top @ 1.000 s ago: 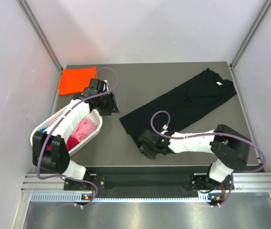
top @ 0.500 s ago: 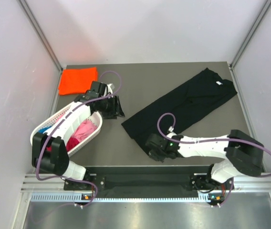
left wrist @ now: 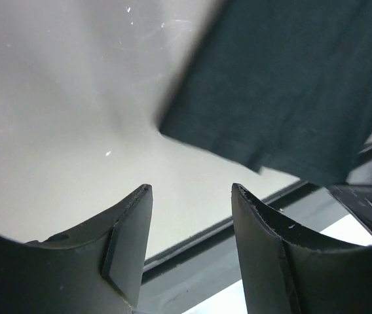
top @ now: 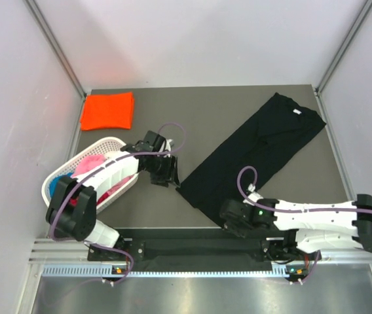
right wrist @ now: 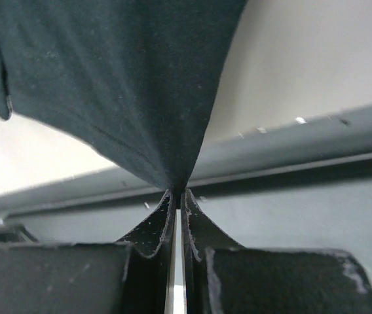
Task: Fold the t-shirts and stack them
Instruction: Fold the tshirt
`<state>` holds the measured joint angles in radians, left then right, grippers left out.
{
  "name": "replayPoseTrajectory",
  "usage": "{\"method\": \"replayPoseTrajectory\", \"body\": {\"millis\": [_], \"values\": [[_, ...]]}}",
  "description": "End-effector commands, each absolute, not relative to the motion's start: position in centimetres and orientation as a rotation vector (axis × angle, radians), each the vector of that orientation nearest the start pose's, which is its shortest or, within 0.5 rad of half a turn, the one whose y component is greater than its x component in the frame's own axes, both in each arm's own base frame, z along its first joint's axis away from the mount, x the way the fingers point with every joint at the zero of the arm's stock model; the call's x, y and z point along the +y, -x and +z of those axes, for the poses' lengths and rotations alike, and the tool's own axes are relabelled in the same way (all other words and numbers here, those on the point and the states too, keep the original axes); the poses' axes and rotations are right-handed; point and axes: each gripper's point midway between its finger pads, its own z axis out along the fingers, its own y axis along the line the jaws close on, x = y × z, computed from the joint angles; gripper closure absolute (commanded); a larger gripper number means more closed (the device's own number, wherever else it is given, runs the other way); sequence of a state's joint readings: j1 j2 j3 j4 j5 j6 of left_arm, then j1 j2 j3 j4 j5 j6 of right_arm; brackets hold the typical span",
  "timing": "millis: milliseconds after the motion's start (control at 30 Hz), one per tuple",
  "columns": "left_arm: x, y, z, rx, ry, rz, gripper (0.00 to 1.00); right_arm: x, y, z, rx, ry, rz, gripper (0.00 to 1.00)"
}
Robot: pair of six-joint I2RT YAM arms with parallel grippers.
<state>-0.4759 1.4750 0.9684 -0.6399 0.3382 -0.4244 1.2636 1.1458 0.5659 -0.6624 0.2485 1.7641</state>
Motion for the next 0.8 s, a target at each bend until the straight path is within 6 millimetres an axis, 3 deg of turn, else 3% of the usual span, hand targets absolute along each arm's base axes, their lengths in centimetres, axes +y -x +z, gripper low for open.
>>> {"method": "replayPoseTrajectory", "body": {"millis": [0, 300, 600, 700, 733, 767], "values": [[-21.3, -24.4, 7.2, 2.785, -0.182, -0.689, 0.44, 20.8, -6.4, 3.4, 2.723, -0.767, 0.446, 1.0], [-22.7, -22.7, 5.0, 2.835, -0.198, -0.714, 0.45, 20.2, -6.1, 3.5, 2.707, -0.763, 0.504, 1.0], [-23.1, -23.2, 3.0, 2.89, -0.2, -0.688, 0.53, 20.3, -6.1, 3.7, 2.695, -0.746, 0.54, 1.0], [-23.1, -22.9, 2.6, 2.904, -0.198, -0.683, 0.63, 20.3, -6.1, 3.7, 2.693, -0.735, 0.533, 1.0], [-22.9, -22.9, 2.3, 2.915, -0.193, -0.667, 0.79, 20.4, -6.2, 3.8, 2.692, -0.715, 0.535, 1.0], [-22.8, -22.8, 2.3, 2.917, -0.192, -0.659, 0.86, 20.5, -6.3, 3.8, 2.69, -0.7, 0.534, 1.0]]}}
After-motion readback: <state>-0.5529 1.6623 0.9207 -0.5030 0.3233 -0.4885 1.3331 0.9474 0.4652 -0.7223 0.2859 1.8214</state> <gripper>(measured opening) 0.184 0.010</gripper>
